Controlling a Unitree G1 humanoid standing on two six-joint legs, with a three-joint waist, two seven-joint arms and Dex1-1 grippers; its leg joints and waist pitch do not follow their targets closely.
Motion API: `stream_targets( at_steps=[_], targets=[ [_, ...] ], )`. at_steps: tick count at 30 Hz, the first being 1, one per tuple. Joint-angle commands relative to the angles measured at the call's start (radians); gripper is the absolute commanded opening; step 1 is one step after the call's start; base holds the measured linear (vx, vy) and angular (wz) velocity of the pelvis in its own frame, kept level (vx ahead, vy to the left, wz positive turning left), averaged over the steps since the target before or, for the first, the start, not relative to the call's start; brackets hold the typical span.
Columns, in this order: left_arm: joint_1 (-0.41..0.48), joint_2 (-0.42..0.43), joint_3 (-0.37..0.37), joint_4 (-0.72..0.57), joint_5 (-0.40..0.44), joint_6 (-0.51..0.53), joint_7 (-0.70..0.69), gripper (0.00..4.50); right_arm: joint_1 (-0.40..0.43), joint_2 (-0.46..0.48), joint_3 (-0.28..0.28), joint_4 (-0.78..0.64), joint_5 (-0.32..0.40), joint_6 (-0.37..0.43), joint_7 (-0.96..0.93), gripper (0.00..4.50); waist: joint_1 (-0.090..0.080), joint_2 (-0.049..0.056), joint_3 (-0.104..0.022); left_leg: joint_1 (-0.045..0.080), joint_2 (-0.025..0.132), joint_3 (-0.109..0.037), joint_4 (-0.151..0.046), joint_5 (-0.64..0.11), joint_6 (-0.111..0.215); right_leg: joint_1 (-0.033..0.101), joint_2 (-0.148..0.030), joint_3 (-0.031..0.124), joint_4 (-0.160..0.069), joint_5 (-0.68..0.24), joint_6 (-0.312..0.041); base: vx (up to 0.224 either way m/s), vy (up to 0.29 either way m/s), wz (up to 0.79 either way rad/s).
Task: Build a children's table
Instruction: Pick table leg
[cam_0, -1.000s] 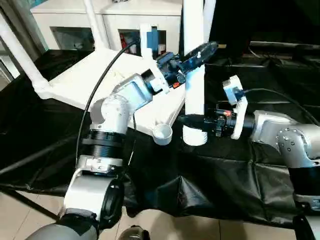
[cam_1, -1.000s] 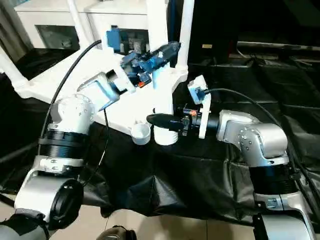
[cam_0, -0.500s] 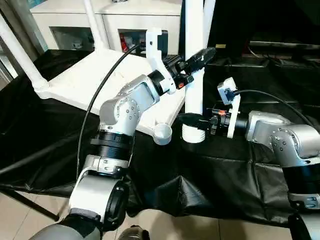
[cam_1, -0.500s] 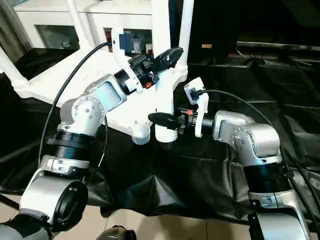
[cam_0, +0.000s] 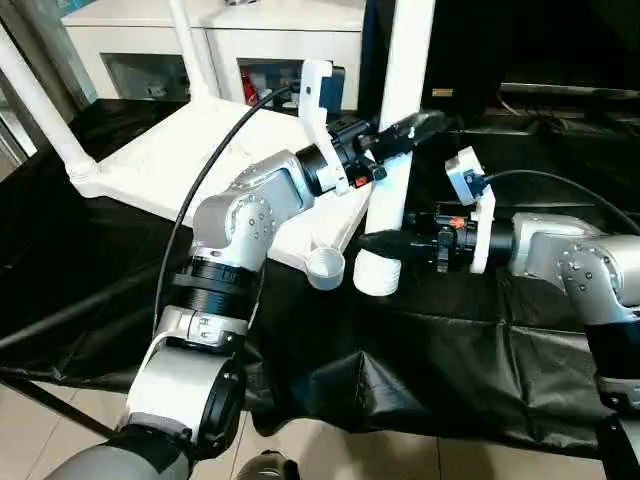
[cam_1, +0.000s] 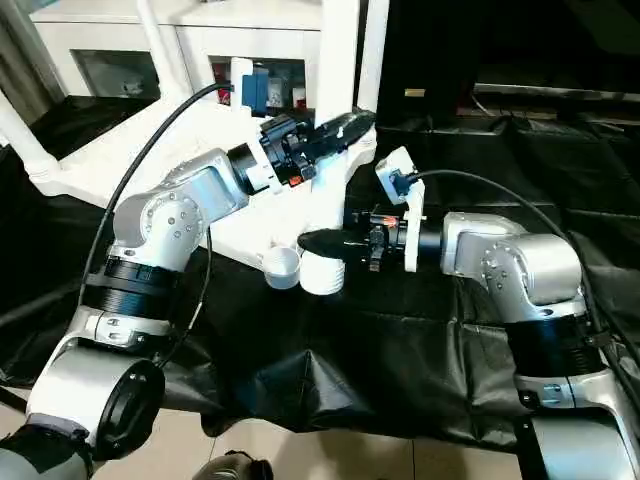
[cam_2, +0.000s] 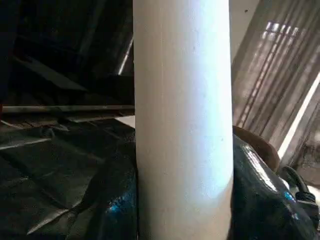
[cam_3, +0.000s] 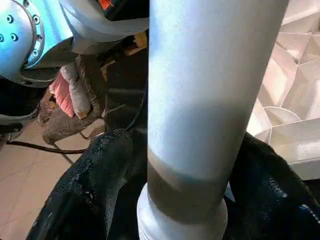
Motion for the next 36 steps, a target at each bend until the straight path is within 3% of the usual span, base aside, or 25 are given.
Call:
stream_targets(
  at_steps=[1, 18, 19, 23, 30, 36],
  targets=[
    [-0.014, 0.004, -0.006, -0.025, -0.012, 0.016, -0.013, 1.84, -0.023, -0.003, 0.019, -0.008, 0.011, 0.015, 0.023, 3.15, -0.003, -0.031, -0.087, 0.037, 0.071, -0.040, -0.062, -0.091, 0.049, 0.044, -0.094, 0.049, -0.084, -0.139, -0.217, 0.000, 0.000, 0.00],
    [-0.008, -0.003, -0.008, -0.055, -0.033, 0.043, -0.035, 1.84, -0.024, 0.014, 0.037, 0.032, -0.003, 0.012, 0.028, 3.15, -0.002, -0.029, -0.088, 0.038, 0.071, -0.040, -0.061, -0.094, 0.047, 0.044, -0.094, 0.050, -0.084, -0.135, -0.220, 0.000, 0.000, 0.00],
    [-0.008, -0.003, -0.008, -0.057, -0.034, 0.045, -0.036, 1.84, -0.024, 0.014, 0.036, 0.033, -0.002, 0.013, 0.029, 2.87, -0.002, -0.029, -0.087, 0.038, 0.071, -0.040, -0.062, -0.094, 0.047, 0.044, -0.095, 0.049, -0.084, -0.134, -0.221, 0.000, 0.000, 0.00],
    [-0.006, -0.003, -0.008, -0.063, -0.036, 0.051, -0.043, 1.84, -0.025, 0.018, 0.032, 0.040, -0.001, 0.016, 0.029, 2.74, -0.003, -0.031, -0.087, 0.037, 0.070, -0.039, -0.061, -0.097, 0.045, 0.045, -0.095, 0.050, -0.086, -0.145, -0.219, 0.000, 0.000, 0.00],
    [-0.003, 0.000, -0.007, -0.070, -0.037, 0.059, -0.047, 1.84, -0.027, 0.021, 0.030, 0.045, 0.002, 0.017, 0.032, 2.07, -0.002, -0.029, -0.087, 0.038, 0.071, -0.040, -0.062, -0.097, 0.044, 0.044, -0.095, 0.049, -0.085, -0.139, -0.218, 0.000, 0.000, 0.00],
    [-0.001, -0.001, -0.003, -0.075, -0.041, 0.068, -0.046, 1.84, -0.025, 0.027, 0.026, 0.046, 0.004, 0.017, 0.029, 1.98, -0.002, -0.028, -0.087, 0.037, 0.071, -0.041, -0.062, -0.099, 0.041, 0.045, -0.095, 0.049, -0.085, -0.140, -0.217, 0.000, 0.000, 0.00]
  ],
)
